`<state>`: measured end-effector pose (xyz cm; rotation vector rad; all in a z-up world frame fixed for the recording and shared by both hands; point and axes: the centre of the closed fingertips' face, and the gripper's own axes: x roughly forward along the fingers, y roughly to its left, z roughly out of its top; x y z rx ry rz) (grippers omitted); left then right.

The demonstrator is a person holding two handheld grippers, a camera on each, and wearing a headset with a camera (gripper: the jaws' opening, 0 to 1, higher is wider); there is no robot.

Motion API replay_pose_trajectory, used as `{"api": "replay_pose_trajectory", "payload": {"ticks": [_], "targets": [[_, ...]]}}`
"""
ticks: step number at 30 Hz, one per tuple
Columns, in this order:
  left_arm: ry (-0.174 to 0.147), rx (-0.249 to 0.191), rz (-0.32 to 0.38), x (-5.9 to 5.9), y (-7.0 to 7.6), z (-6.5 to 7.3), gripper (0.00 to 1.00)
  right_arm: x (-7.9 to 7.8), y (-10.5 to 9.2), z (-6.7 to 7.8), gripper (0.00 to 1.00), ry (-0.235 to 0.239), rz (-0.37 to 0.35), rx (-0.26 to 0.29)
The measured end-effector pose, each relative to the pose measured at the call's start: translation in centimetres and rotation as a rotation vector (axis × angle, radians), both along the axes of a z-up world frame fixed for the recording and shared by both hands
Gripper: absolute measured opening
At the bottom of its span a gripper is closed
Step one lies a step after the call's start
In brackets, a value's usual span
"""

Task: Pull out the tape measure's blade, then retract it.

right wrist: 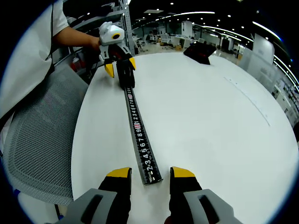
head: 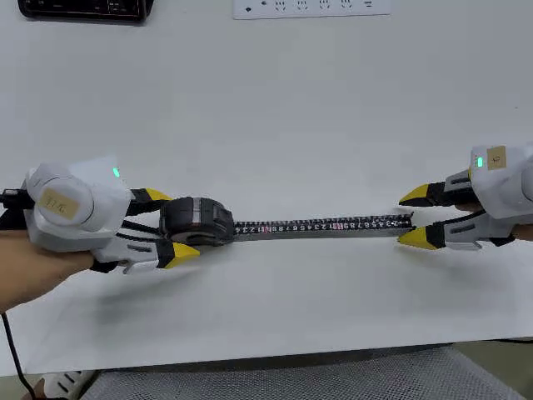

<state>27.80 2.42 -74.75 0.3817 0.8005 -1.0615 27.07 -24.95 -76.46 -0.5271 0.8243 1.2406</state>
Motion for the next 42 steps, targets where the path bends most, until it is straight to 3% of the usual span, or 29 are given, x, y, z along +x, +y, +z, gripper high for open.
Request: {"api": "replay_pose_trajectory", "payload": {"ticks": [3, 8, 10, 18, 27, 42], "targets": [[-0.008, -0.005, 0.016, 0.2, 0.2, 0.4, 0.46, 0.0, 0.1, 0.2, 0.30, -0.003, -0.008, 0.005], [-0.034, -0.026, 0.057, 0.3, 0.4, 1.4, 0.48, 0.4, 0.7, 1.4, 0.33, -0.024, -0.088, 0.058], [-0.023, -0.050, 0.079, 0.0, 0.3, 1.7, 0.53, 0.2, 0.8, 1.5, 0.37, -0.033, -0.109, 0.063], [-0.048, -0.075, 0.133, -0.6, 1.1, 2.4, 0.63, -0.8, 1.2, 2.1, 0.50, -0.070, -0.172, 0.073], [-0.054, -0.090, 0.213, -1.4, 1.9, 2.6, 0.77, -1.5, 1.1, 3.5, 0.61, -0.090, -0.233, 0.096], [-0.066, -0.104, 0.284, -3.3, 3.3, 3.0, 0.82, -1.8, 0.4, 4.5, 0.72, -0.126, -0.304, 0.103]]}}
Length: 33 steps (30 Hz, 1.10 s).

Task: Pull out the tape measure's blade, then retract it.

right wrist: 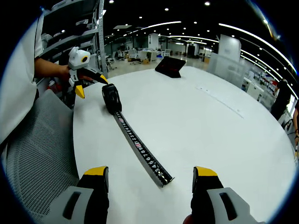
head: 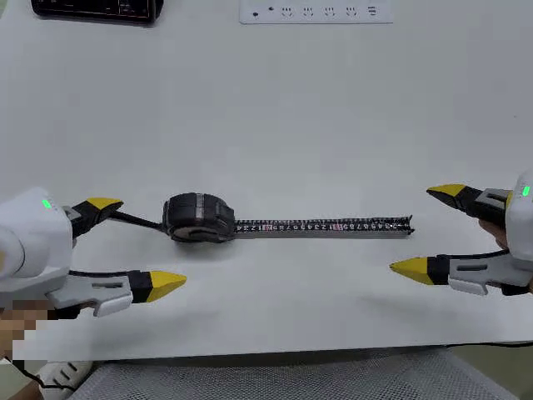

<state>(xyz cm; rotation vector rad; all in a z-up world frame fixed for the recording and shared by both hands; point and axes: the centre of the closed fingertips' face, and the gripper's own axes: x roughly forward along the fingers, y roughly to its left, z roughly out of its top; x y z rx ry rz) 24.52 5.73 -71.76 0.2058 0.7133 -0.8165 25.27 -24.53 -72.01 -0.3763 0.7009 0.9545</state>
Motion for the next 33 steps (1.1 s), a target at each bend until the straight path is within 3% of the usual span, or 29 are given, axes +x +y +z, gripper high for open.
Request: {"api": "replay_pose_trajectory", "payload": {"ticks": [13, 28, 33], "targets": [[-0.017, -0.024, 0.044, -1.1, 0.4, 0.0, 0.82, -1.3, 0.5, -0.4, 0.76, 0.007, -0.046, 0.027], [-0.049, -0.055, 0.094, -1.8, 0.3, -0.2, 0.86, -1.8, 1.1, 0.0, 0.84, -0.043, -0.097, 0.069], [-0.037, -0.061, 0.101, -2.4, 0.4, -0.9, 0.87, -2.2, 1.3, -0.3, 0.88, -0.043, -0.106, 0.078]]}}
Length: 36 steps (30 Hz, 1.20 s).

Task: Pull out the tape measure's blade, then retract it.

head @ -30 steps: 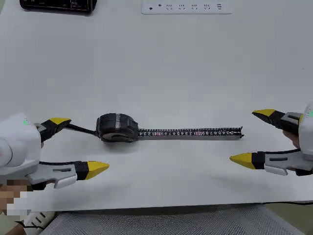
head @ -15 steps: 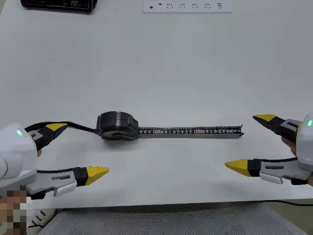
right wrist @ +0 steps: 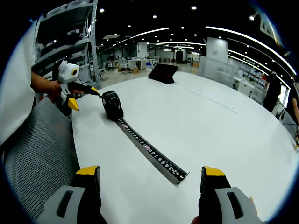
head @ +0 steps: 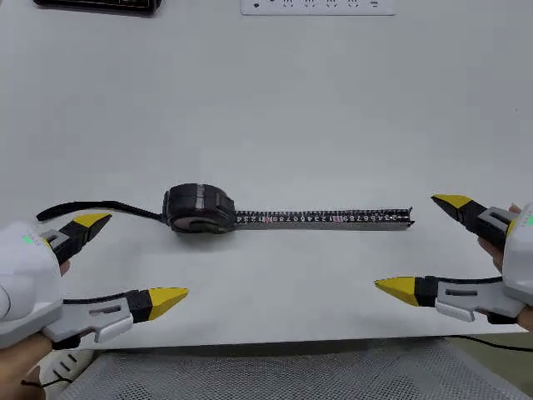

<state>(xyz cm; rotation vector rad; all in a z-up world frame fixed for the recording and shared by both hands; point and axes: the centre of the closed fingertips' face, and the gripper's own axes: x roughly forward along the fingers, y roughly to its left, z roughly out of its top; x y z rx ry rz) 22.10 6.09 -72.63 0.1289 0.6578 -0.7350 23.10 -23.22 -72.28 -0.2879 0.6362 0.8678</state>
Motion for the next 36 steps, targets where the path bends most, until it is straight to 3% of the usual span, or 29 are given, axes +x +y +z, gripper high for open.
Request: {"api": "replay_pose_trajectory", "payload": {"ticks": [11, 24, 36], "targets": [[0.004, -0.017, 0.012, -0.7, -0.1, 0.1, 0.90, -1.0, -0.4, -1.1, 0.95, 0.026, 0.000, -0.009], [0.022, -0.025, 0.028, -1.7, 0.3, 0.1, 0.92, -2.4, -0.9, -1.2, 0.99, 0.053, -0.011, -0.011], [0.030, -0.040, 0.040, -1.8, 0.2, 0.2, 0.92, -2.5, -1.1, -1.2, 0.99, 0.051, -0.013, -0.016]]}}
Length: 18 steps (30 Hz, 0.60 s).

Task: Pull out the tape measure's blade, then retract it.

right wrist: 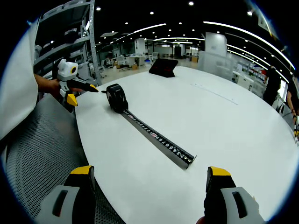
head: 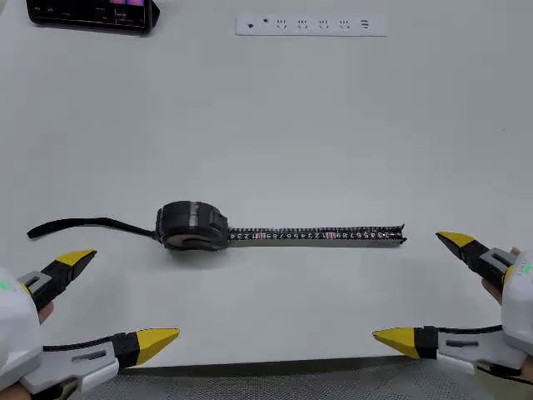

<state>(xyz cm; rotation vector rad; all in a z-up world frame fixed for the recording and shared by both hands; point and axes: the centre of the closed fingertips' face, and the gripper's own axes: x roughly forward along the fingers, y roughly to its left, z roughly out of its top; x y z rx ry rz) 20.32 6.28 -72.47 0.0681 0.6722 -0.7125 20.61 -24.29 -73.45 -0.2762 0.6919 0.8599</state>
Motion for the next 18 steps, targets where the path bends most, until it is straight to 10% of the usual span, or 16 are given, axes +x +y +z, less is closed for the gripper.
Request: {"api": "replay_pose_trajectory", "payload": {"ticks": [18], "targets": [[0.004, 0.000, 0.007, 0.07, 0.23, 0.12, 0.92, -0.59, 0.18, -0.20, 0.99, 0.018, 0.020, -0.013]]}}
